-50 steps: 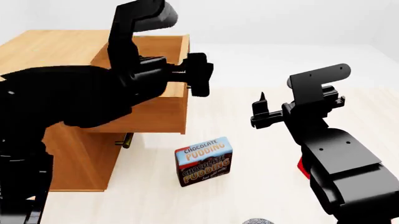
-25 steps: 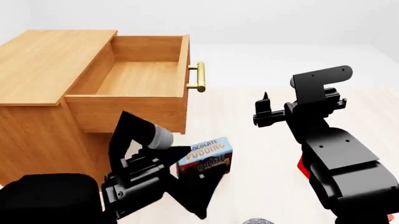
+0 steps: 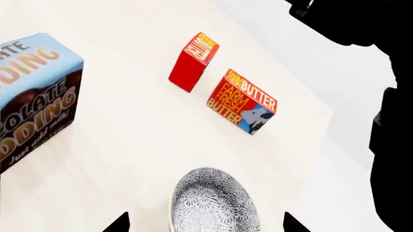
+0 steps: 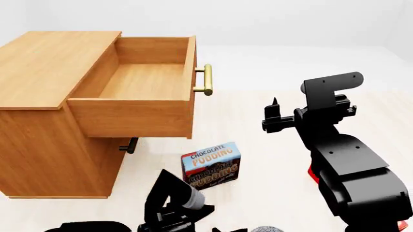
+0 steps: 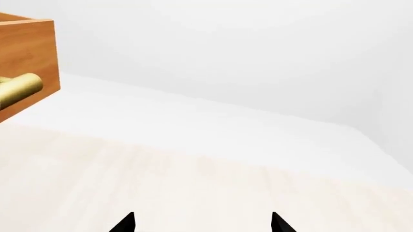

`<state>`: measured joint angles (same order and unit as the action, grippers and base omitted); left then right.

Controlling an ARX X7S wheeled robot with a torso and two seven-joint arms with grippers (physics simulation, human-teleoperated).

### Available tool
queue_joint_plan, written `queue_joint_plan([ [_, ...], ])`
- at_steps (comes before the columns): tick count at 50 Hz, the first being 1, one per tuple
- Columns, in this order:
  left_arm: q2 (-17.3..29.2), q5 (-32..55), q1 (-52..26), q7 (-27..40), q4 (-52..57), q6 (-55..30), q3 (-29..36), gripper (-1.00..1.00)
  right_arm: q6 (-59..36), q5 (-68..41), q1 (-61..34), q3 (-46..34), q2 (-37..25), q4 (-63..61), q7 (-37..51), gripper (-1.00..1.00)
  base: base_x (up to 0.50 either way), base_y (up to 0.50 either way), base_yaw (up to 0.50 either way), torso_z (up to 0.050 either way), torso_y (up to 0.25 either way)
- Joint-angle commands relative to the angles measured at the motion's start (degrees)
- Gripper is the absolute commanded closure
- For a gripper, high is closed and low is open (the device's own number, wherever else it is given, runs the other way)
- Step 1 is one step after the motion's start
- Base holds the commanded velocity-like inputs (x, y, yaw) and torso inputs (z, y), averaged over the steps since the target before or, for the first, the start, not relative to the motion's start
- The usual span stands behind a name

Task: Put the bowl in the top drawer of the cabinet.

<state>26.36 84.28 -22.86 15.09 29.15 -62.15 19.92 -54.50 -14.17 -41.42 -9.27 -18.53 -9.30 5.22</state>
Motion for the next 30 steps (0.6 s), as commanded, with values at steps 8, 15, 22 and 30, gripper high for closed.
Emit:
queue_joint_plan([
  [8,-2.60,-6.04,2.20,-3.16,-3.61,-0.70,5.28,-1.00,0.72,-0.34,-0.20,-0.45,0.23,0.90,-0.10,-1.00,0.00,0.00,0.00,0.000,0.000],
  [15,-4.66,-6.66,0.66,-2.21,-6.80,-1.38,6.93,-1.00,0.88,-0.56,-0.06,-0.62,0.17,0.81,-0.26,-1.00,0.00,0.00,0.00,0.000,0.000],
  [22,-6.79,-6.75,-1.21,0.04,-8.74,-2.53,8.51,-1.00,1.30,-0.75,0.13,-0.52,0.14,1.00,-0.29,-1.00,0.00,0.00,0.00,0.000,0.000],
  [30,-9.09,-8.42,-3.44,0.77,-13.51,-3.02,10.35,-1.00,1.87,-0.91,0.47,-0.58,0.02,1.32,-0.43,-1.00,0.00,0.00,0.00,0.000,0.000],
])
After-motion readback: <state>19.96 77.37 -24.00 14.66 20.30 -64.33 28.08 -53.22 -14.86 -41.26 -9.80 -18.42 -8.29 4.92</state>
